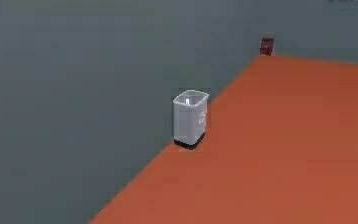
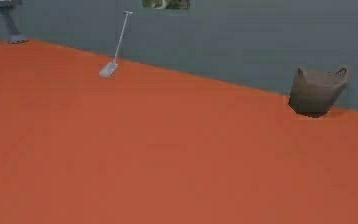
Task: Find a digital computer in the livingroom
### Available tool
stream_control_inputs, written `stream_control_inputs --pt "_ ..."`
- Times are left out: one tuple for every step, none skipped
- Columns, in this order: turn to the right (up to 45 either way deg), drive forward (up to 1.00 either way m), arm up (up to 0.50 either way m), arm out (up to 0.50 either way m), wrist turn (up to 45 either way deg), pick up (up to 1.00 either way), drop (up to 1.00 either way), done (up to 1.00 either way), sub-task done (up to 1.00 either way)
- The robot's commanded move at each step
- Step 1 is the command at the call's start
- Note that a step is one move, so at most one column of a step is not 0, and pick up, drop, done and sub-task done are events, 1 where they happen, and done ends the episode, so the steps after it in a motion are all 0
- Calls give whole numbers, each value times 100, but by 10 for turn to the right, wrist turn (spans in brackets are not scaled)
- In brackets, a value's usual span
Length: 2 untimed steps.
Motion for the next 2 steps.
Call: stream_control_inputs --pt "-450 0 0 0 0 0 0 0 0" --pt "-450 0 0 0 0 0 0 0 0"
